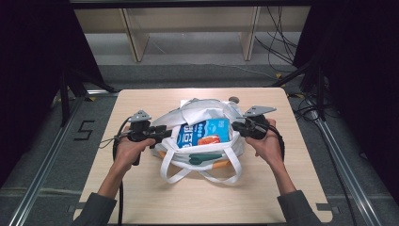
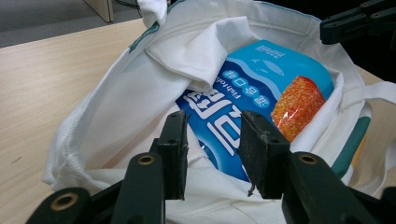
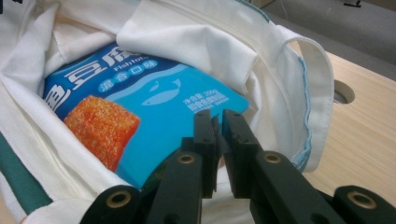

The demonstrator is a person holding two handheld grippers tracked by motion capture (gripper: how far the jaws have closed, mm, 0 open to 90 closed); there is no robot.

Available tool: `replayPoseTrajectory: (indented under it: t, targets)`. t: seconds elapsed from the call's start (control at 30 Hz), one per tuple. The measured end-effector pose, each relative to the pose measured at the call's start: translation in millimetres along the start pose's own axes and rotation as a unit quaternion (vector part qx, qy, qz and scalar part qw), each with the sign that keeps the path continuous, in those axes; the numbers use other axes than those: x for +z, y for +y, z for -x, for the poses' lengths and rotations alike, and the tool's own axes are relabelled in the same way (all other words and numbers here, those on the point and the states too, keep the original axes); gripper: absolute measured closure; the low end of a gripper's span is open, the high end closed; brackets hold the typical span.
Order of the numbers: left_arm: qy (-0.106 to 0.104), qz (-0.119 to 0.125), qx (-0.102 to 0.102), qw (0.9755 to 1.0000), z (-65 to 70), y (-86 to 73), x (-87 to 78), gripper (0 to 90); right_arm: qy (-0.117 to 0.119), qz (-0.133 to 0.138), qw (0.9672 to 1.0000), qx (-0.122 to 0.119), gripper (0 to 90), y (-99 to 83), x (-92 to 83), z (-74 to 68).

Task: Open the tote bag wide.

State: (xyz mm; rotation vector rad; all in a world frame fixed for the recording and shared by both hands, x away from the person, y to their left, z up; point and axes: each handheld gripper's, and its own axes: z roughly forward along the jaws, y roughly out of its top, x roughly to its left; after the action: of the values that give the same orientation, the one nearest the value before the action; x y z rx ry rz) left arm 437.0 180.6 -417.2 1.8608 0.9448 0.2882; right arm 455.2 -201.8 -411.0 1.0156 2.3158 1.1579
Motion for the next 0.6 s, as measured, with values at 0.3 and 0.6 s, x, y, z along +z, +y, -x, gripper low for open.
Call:
replayPoseTrajectory:
  t: [0.3,0.6]
  targets:
    - [-0.003,0.004,0.005,1.0000,3.3,-0.6,-6.7,60.2,-0.004,0.012,0.9999,0.002,84.0,-0.1,-7.9,1.1]
    - [-0.010,0.004,0.012,0.9999,8.9,0.2,-13.3,57.9,-0.004,0.016,0.9999,0.001,82.9,-0.1,-16.0,0.0]
